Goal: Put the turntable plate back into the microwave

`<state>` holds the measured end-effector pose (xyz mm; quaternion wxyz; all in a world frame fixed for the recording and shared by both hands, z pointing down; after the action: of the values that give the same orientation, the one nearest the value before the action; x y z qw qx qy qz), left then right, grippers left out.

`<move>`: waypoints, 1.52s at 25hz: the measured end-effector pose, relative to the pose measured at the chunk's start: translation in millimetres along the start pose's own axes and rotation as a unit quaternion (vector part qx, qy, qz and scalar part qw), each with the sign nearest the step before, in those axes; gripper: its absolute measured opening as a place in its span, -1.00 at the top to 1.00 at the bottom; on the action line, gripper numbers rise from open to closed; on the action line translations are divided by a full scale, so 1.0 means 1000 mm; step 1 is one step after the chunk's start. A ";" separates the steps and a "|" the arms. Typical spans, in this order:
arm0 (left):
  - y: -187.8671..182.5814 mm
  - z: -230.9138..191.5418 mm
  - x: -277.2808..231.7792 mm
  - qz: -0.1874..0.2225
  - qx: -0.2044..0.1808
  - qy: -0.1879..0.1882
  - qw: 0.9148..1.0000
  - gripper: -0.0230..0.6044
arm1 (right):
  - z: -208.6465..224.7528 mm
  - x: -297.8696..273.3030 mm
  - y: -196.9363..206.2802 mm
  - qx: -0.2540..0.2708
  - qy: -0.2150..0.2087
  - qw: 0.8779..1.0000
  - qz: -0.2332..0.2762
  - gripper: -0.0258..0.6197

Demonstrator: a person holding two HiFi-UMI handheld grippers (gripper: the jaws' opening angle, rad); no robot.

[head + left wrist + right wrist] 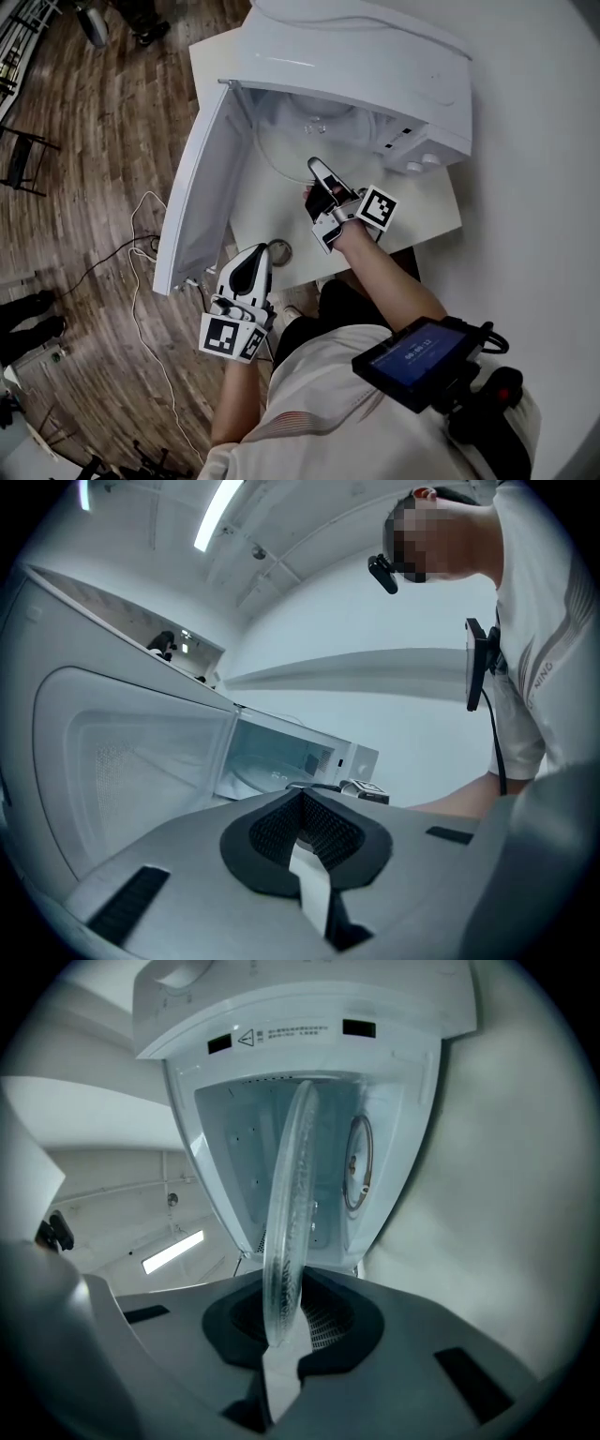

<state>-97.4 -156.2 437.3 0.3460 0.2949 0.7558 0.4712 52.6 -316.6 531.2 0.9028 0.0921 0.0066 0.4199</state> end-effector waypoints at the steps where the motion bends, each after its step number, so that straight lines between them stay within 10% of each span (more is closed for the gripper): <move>1: 0.001 0.000 -0.001 0.001 0.001 -0.002 1.000 0.90 | 0.003 -0.005 -0.002 -0.003 0.003 1.000 0.001 0.83; 38: 0.010 -0.010 0.001 -0.007 0.016 0.008 1.000 0.89 | 0.042 -0.084 -0.076 -0.044 0.100 0.984 0.140 0.82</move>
<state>-105.1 -156.9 449.8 0.3387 0.2912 0.7682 0.4587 59.2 -434.8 554.1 0.8331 0.0099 0.0651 0.5492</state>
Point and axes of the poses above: the fingertips, and each gripper's own axes: x backward along the fingers, z to its right, y out of its underside, the point moved 3 cm from there along x, backward along the fingers, and after that the axes turned 4 degrees about -z, right-handed, at the moved point
